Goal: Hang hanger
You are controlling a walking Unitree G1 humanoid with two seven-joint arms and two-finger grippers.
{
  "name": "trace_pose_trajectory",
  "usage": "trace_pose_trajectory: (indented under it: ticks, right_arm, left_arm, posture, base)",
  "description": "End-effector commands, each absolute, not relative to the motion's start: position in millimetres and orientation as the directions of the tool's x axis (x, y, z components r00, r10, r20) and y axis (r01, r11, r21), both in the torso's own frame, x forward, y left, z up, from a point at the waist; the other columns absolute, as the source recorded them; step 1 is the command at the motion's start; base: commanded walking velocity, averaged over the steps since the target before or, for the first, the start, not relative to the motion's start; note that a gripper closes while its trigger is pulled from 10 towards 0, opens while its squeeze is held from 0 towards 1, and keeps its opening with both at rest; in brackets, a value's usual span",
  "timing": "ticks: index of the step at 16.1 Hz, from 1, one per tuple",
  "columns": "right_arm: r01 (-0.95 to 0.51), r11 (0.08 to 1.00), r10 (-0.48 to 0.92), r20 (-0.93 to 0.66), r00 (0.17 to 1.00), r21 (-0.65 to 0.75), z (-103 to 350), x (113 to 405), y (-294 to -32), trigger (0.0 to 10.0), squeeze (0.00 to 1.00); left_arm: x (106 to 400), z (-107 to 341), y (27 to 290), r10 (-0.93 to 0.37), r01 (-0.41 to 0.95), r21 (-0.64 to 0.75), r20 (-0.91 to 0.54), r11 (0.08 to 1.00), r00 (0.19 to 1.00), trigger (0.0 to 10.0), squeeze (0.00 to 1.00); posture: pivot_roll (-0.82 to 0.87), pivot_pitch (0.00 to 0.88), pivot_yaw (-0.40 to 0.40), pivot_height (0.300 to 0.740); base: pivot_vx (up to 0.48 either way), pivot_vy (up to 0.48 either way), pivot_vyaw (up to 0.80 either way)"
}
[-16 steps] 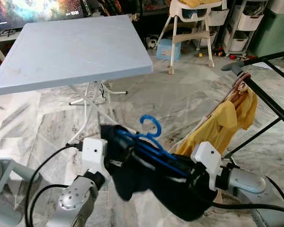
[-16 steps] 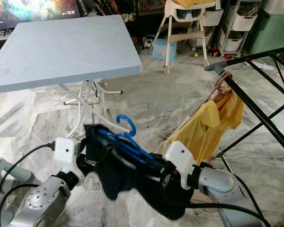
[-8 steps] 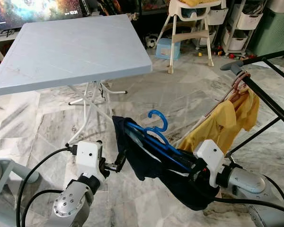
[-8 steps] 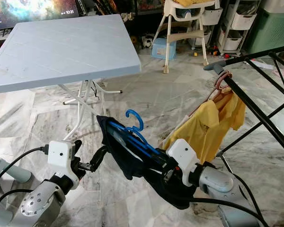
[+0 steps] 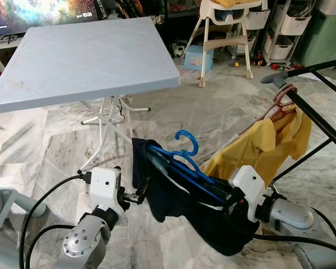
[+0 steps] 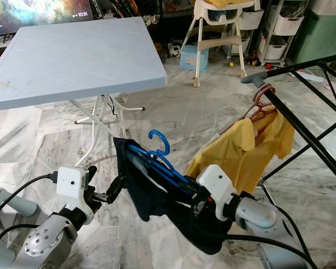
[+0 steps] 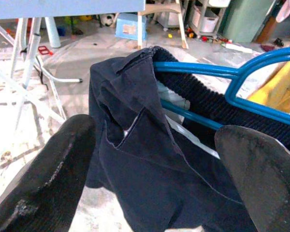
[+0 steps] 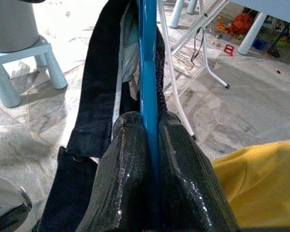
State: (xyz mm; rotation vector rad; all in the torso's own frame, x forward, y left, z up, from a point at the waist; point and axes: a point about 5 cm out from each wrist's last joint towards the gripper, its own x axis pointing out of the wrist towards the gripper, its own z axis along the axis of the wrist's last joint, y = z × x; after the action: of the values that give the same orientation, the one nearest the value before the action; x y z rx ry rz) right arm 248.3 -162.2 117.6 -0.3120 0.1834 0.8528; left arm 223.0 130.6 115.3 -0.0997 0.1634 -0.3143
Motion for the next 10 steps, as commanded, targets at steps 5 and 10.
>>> trace_pose_trajectory:
  ticks: [5,10]
  right_arm:
    - [-0.754,0.617,0.716,-0.235,0.657,-0.226,127.8,251.7,-161.8,10.0,0.00]
    - [-0.754,0.617,0.716,-0.235,0.657,-0.226,127.8,251.7,-161.8,10.0,0.00]
  left_arm:
    - [222.1,116.3,132.7,-0.309,0.295,-0.113,-0.147,0.949,0.940,10.0,0.00]
    - [222.1,116.3,132.7,-0.309,0.295,-0.113,-0.147,0.949,0.940,10.0,0.00]
  posture:
    - [-0.04,0.099,0.032,0.740]
    - [-0.04,0.099,0.032,0.740]
  base:
    - [0.000,0.000,0.00]
    - [0.000,0.000,0.00]
